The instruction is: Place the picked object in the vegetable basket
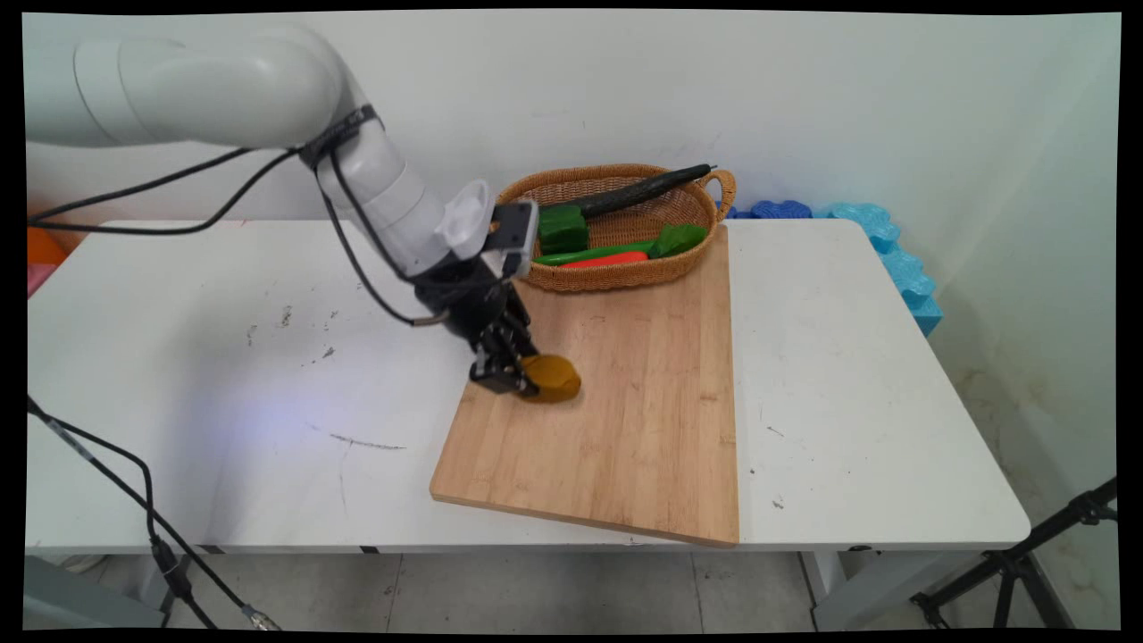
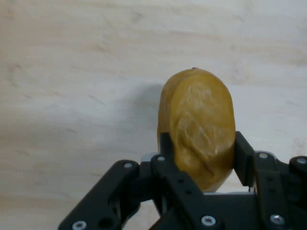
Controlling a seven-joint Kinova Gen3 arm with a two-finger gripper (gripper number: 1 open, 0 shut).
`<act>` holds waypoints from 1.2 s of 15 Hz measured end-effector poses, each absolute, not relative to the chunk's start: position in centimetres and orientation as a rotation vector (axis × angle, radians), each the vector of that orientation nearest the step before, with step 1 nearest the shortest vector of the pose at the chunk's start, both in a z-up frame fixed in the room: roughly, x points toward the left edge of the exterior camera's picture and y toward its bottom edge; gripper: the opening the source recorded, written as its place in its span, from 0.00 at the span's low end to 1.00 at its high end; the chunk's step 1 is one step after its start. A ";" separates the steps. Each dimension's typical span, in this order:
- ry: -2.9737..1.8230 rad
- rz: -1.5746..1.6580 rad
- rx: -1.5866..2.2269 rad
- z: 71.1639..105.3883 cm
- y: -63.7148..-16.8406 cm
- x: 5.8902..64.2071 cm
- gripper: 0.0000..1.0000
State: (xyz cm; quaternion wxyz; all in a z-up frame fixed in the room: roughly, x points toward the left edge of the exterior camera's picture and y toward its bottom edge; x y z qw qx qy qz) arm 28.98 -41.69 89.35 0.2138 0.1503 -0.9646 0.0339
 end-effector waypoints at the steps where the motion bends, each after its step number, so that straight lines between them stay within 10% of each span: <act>1: -2.670 0.110 0.421 90.1 -42.3 28.8 0.00; 18: -2.605 0.383 0.507 95.6 -56.3 28.8 0.00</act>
